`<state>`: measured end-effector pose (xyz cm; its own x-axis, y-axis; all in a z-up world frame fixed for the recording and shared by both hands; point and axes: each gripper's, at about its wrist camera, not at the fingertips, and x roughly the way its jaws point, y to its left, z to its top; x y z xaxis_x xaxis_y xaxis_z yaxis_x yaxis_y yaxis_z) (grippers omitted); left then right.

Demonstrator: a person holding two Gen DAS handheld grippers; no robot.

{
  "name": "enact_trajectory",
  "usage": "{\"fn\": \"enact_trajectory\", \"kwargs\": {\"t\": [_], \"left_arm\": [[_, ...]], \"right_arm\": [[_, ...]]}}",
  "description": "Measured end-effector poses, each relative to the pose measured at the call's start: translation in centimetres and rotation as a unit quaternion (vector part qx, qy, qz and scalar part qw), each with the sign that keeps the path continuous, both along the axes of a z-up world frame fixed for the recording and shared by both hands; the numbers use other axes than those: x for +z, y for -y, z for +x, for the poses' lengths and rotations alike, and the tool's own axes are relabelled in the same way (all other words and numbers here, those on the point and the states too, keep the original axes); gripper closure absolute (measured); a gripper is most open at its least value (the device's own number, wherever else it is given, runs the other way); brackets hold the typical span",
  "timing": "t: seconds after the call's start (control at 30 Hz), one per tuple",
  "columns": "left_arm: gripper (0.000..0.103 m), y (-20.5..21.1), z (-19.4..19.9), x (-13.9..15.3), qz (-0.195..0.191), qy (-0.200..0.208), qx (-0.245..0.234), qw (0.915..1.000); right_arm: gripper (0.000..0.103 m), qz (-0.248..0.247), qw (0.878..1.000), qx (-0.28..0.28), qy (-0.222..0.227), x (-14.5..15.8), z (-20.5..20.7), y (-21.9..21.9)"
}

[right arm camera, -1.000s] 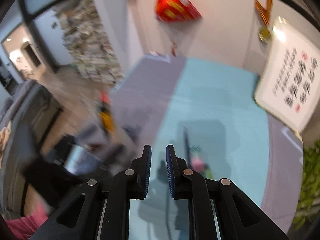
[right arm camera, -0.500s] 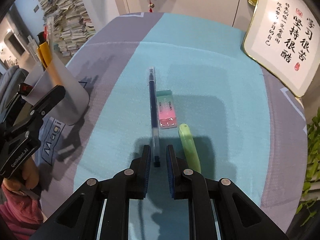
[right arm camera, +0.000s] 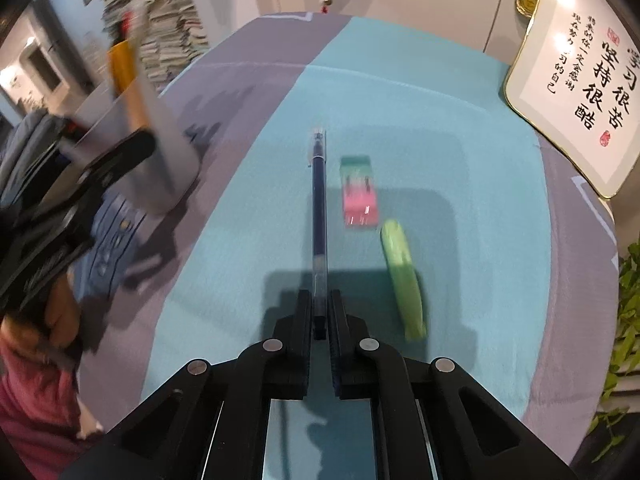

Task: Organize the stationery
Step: 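Move the right tool to the blue pen and grasp it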

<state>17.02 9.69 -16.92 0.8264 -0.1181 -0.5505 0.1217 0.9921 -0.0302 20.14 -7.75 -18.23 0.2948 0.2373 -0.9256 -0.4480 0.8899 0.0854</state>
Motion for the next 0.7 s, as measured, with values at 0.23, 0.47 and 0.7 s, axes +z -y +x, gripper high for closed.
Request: {"fn": "enact_trajectory", "kwargs": {"t": [0.23,0.47,0.7], "left_arm": [[0.033,0.0,0.0,0.0,0.000,0.000,0.000,1.0000],[0.033,0.0,0.0,0.0,-0.002,0.000,0.000,1.0000],[0.033,0.0,0.1,0.1,-0.001,0.000,0.000,1.0000]], "right_arm": [[0.094,-0.034,0.997,0.067,-0.014,0.8,-5.2,1.5],[0.071,-0.009,0.999,0.040,0.029,2.3,-3.3,0.9],[0.063,-0.005,0.999,0.024,0.049,2.1,0.9,-2.0]]}}
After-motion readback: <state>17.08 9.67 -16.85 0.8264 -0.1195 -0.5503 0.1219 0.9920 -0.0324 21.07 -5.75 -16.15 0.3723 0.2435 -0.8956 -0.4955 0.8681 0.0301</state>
